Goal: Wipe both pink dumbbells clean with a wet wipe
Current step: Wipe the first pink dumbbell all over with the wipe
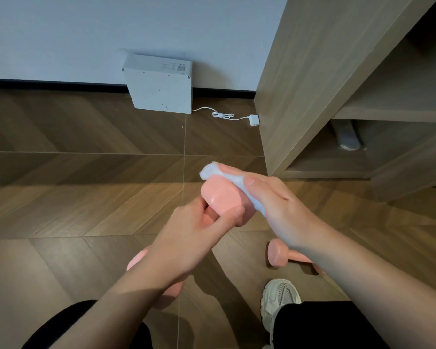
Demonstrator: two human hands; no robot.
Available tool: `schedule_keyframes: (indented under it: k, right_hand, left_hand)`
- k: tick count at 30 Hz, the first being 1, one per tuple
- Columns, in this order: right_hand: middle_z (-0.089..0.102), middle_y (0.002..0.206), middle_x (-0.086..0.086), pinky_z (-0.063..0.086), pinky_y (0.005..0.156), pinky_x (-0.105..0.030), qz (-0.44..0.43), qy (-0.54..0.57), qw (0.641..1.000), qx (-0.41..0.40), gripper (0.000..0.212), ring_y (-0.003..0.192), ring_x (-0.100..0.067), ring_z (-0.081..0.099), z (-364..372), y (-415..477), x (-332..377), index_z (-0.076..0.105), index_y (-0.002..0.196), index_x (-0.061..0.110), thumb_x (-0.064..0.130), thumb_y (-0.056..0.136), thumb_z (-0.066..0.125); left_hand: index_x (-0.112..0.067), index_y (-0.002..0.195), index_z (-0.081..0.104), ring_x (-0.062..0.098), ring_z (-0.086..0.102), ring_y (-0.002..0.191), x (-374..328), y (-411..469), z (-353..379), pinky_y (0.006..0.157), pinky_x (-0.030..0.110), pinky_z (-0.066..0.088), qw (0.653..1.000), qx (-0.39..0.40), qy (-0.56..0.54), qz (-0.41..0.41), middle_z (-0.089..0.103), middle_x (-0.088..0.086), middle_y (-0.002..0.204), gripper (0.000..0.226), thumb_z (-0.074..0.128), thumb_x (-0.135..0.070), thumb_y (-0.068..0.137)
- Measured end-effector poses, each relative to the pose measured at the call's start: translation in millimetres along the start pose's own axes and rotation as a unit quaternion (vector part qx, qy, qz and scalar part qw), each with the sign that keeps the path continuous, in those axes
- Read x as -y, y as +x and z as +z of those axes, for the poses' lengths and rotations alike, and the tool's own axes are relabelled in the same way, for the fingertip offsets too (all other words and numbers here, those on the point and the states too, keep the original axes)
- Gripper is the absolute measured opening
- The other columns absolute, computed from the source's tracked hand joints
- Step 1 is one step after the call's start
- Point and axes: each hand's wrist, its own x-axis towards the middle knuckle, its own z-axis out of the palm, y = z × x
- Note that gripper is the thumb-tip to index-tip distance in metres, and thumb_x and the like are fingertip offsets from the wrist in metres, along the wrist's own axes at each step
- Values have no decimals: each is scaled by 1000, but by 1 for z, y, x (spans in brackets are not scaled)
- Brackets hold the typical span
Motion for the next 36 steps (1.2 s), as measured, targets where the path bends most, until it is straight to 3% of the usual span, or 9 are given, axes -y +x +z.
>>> schedule_keyframes:
  k: [7, 12, 17, 22, 25, 27, 30, 33, 36]
  right_hand:
    - [55, 138, 2, 38, 112, -39, 10, 15, 1000, 21, 48, 129, -7, 49, -4, 2, -7, 49, 140, 23, 35, 101, 23]
    - [56, 140, 6, 21, 120, -45, -43, 0, 999, 2, 45, 136, -6, 43, 1, 0, -7, 56, 133, 24, 27, 100, 25]
    - [63, 69, 24, 48, 81, -24, 28, -39, 999, -23, 47, 81, 4, 59, -9, 1, -8, 62, 124, 12, 32, 106, 23]
    - [68, 119, -7, 36, 112, -36, -35, -8, 998, -43, 46, 120, -15, 57, -8, -3, -5, 60, 129, 26, 29, 98, 27]
    - [58, 65, -3, 43, 80, -11, 19, -28, 998, -57, 58, 73, -6, 58, -13, 0, -7, 65, 65, 34, 23, 105, 25]
    - [64, 64, 9, 37, 86, -5, 34, -36, 997, -51, 69, 82, 1, 59, -13, 1, -7, 51, 44, 25, 17, 106, 22]
    - [67, 80, 31, 34, 82, 0, -5, -39, 998, -49, 52, 93, 13, 57, -10, -2, -7, 68, 76, 51, 27, 96, 26]
    - [66, 100, 29, 37, 87, -3, -25, -5, 999, -40, 50, 104, 13, 56, -11, -5, -8, 56, 133, 25, 32, 93, 27]
    - [68, 106, 15, 42, 87, -9, -16, -3, 999, -34, 50, 105, 5, 59, -12, -1, -9, 58, 130, 17, 31, 93, 27]
  left_hand:
    - [-24, 87, 58, 0, 54, 53, -3, -4, 0, 54, 19, 44, 1000, 12, -11, -17, 58, -11, 61, 57, 47, -78, 75]
    - [-26, 80, 57, 0, 52, 50, -5, -3, -3, 54, 22, 42, 999, -17, -32, -34, 58, -17, 55, 59, 46, -83, 72]
    - [-30, 86, 56, -5, 57, 61, -10, -6, -2, 54, 13, 40, 1000, -3, -2, 20, 61, -28, 65, 47, 51, -75, 72]
    - [-31, 87, 55, -4, 57, 59, -11, -3, -6, 55, 14, 40, 999, -14, -26, 13, 61, -27, 63, 48, 52, -78, 74]
    - [-35, 91, 53, -8, 60, 75, -15, -5, -6, 59, 11, 42, 999, 0, 26, 46, 61, -35, 80, 51, 48, -80, 66]
    - [-32, 84, 54, -2, 57, 61, -15, -4, -7, 54, 13, 40, 999, -8, -13, 30, 62, -24, 67, 46, 54, -76, 69]
    - [-18, 76, 54, 8, 40, 47, -10, 2, -7, 46, 20, 34, 987, -27, -156, -28, 49, -7, 53, 56, 54, -74, 68]
    - [-15, 82, 56, 11, 37, 48, -7, 4, -7, 46, 22, 32, 978, -13, -204, -47, 46, -3, 55, 62, 53, -75, 67]
    - [-15, 80, 56, 9, 40, 47, -9, 3, -4, 46, 19, 34, 984, -16, -172, -36, 49, -4, 54, 61, 52, -75, 68]
